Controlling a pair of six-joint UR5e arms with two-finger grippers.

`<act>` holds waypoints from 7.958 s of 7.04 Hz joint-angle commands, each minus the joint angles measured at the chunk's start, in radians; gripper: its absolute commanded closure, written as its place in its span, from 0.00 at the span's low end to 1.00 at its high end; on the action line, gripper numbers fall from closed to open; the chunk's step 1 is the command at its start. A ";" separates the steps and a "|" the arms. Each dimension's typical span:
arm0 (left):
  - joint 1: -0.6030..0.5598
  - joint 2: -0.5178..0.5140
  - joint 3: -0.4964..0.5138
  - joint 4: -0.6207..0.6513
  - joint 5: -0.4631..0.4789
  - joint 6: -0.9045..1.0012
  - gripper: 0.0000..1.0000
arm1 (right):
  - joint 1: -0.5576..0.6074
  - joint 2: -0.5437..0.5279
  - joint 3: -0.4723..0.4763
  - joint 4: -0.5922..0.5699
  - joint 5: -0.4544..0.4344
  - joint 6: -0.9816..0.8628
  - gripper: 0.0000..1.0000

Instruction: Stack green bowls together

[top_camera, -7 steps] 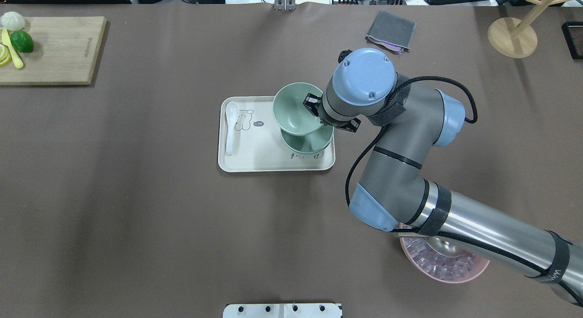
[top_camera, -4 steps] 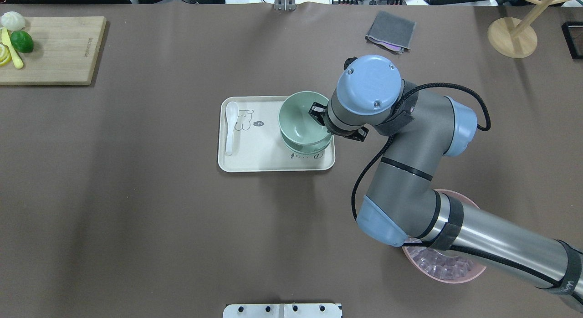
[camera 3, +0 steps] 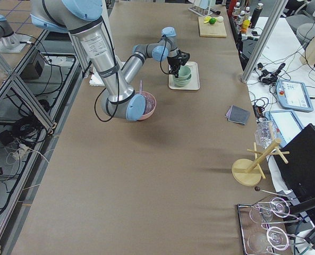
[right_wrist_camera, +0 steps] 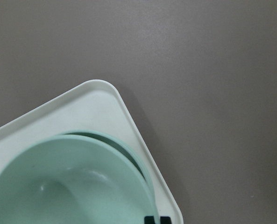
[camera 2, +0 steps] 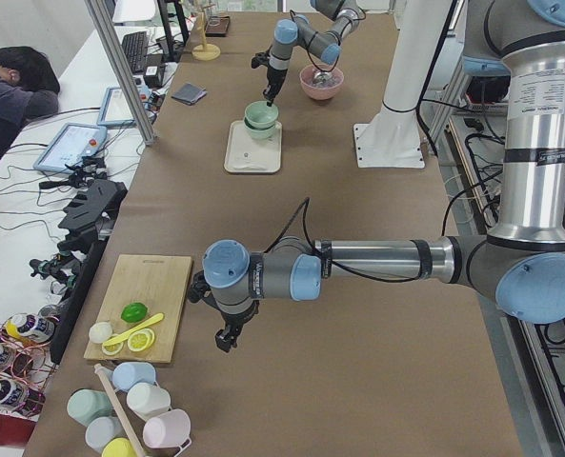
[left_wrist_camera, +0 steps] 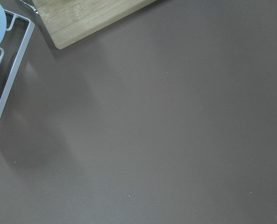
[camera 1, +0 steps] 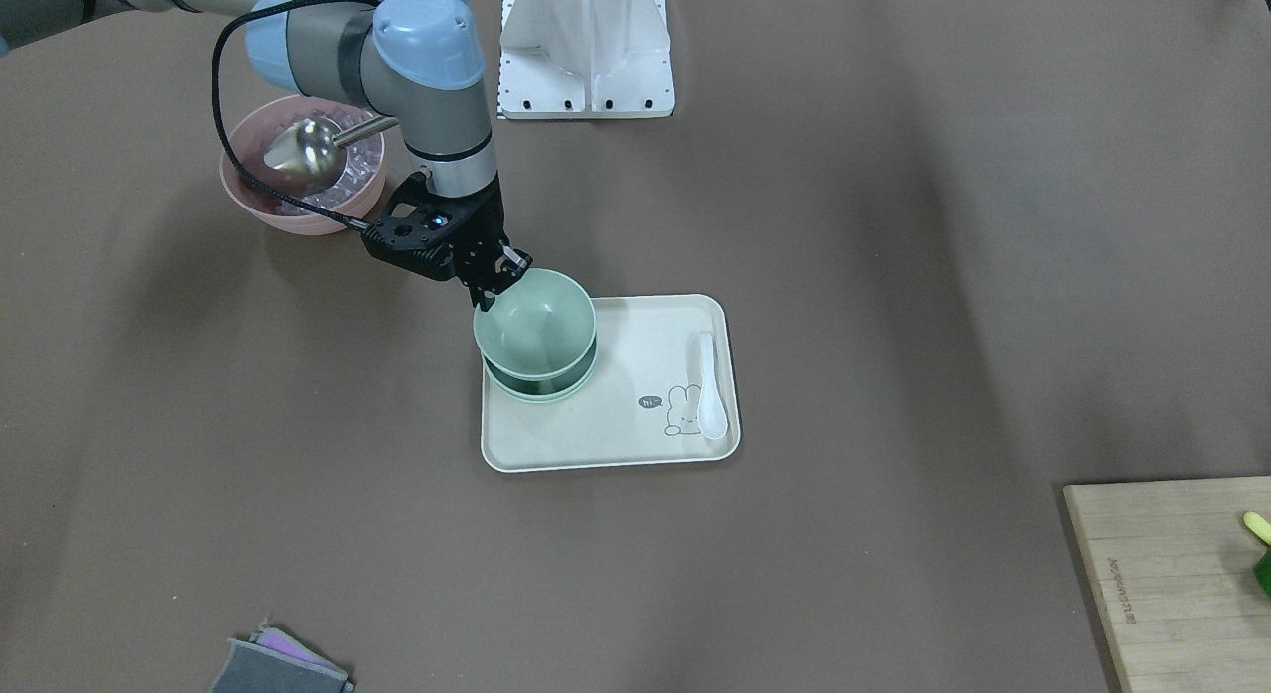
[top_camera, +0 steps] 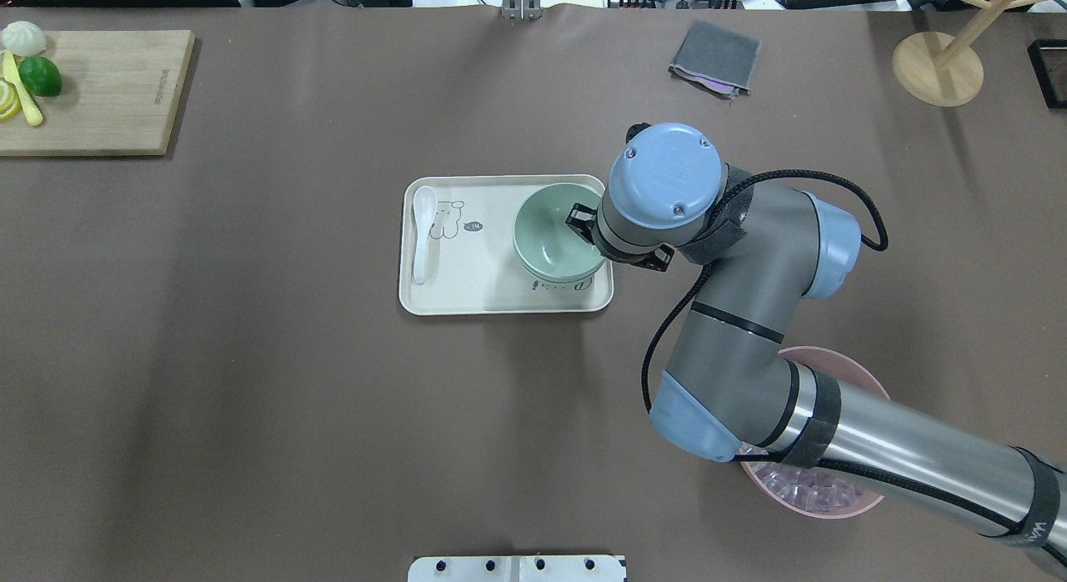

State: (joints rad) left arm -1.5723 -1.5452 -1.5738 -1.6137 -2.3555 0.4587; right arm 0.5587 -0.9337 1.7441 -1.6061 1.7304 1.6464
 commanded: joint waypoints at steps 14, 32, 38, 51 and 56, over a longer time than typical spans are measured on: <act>0.000 0.001 0.003 0.000 -0.001 0.000 0.01 | -0.003 0.003 -0.048 0.064 -0.009 0.000 1.00; 0.015 0.001 -0.035 -0.006 0.002 -0.196 0.01 | 0.542 -0.403 0.015 0.066 0.346 -1.112 0.00; 0.015 0.042 -0.032 -0.049 0.002 -0.196 0.01 | 0.998 -0.760 0.015 -0.040 0.495 -1.723 0.00; 0.017 0.057 0.011 -0.048 0.013 -0.199 0.01 | 0.997 -0.852 -0.012 0.035 0.500 -1.723 0.00; 0.017 0.043 -0.011 -0.046 0.021 -0.199 0.01 | 0.997 -0.852 -0.012 0.035 0.500 -1.725 0.00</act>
State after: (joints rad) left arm -1.5554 -1.4991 -1.5828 -1.6585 -2.3337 0.2591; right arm 1.5555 -1.7855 1.7306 -1.5708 2.2304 -0.0777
